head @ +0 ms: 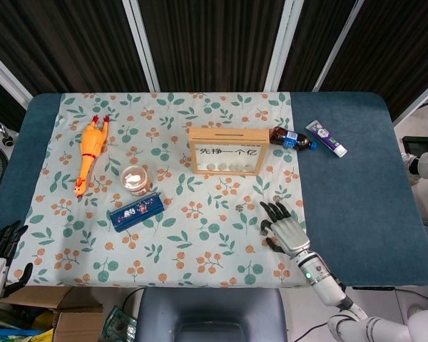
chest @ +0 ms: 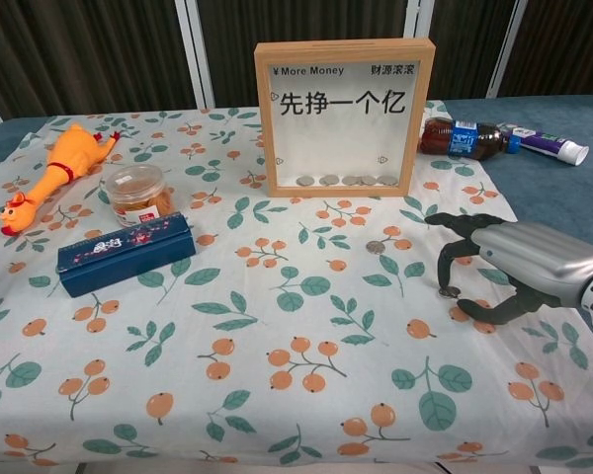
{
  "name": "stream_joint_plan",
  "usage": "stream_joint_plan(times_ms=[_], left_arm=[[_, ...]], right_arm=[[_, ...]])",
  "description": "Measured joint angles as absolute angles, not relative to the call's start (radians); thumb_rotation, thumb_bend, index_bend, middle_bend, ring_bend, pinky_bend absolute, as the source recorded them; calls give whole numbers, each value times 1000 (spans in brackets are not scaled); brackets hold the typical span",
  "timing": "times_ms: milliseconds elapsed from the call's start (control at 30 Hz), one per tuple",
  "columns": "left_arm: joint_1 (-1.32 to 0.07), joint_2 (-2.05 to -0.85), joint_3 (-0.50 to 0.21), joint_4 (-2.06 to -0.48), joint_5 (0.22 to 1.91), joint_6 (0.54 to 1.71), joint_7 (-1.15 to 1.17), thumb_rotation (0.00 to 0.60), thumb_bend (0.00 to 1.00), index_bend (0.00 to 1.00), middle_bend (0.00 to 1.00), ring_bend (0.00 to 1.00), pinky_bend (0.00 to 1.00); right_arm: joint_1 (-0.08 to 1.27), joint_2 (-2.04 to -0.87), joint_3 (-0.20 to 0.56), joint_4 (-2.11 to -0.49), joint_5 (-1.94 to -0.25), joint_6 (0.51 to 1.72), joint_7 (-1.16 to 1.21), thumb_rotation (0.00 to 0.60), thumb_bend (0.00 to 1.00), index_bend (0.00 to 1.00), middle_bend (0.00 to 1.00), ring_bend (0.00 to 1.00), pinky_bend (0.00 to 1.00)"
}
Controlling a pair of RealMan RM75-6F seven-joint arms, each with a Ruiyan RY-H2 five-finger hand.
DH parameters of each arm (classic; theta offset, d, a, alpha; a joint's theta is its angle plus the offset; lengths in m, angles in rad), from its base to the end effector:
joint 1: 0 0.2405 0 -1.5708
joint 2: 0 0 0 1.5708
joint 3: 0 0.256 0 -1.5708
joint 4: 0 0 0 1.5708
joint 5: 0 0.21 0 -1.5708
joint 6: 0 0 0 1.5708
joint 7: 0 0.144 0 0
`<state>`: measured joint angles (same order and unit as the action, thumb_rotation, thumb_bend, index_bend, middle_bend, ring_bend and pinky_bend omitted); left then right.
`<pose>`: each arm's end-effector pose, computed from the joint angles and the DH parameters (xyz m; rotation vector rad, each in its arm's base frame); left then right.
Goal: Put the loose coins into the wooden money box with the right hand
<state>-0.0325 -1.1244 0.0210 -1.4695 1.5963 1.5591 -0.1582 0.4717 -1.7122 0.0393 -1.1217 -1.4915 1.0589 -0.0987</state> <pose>-0.3346 0.1504 0.1657 -1.4271 -0.9172 -0.9321 -0.2493 -0.2785 -0.0549 1.8915 -0.9247 0.8584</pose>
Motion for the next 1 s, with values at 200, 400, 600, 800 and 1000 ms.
stream_joint_plan(times_ms=[200, 400, 600, 800, 1000], left_arm=[[-26, -1124, 14, -1467, 1584, 1567, -164, 600, 438, 0, 0, 0, 0], [-22, -1122, 13, -1464, 1586, 1576, -173, 600, 439, 0, 0, 0, 0], [-20, -1122, 13, -1459, 1590, 1582, -182, 600, 438, 0, 0, 0, 0], [-18, -1124, 12, -1453, 1593, 1587, -186, 600, 439, 0, 0, 0, 0], [-15, -1125, 11, -1448, 1596, 1593, -193, 600, 439, 0, 0, 0, 0]], right_arm=[[482, -1723, 47, -1114, -1476, 1045, -114, 600, 549, 605, 105, 0, 0], [489, -1731, 50, -1114, -1472, 1046, -122, 600, 549, 616, 112, 0, 0], [489, -1734, 52, -1115, -1473, 1062, -116, 600, 549, 658, 139, 0, 0], [493, -1746, 56, -1104, -1468, 1065, -134, 600, 548, 712, 173, 0, 0], [495, -1744, 60, -1111, -1466, 1073, -131, 600, 549, 719, 177, 0, 0]])
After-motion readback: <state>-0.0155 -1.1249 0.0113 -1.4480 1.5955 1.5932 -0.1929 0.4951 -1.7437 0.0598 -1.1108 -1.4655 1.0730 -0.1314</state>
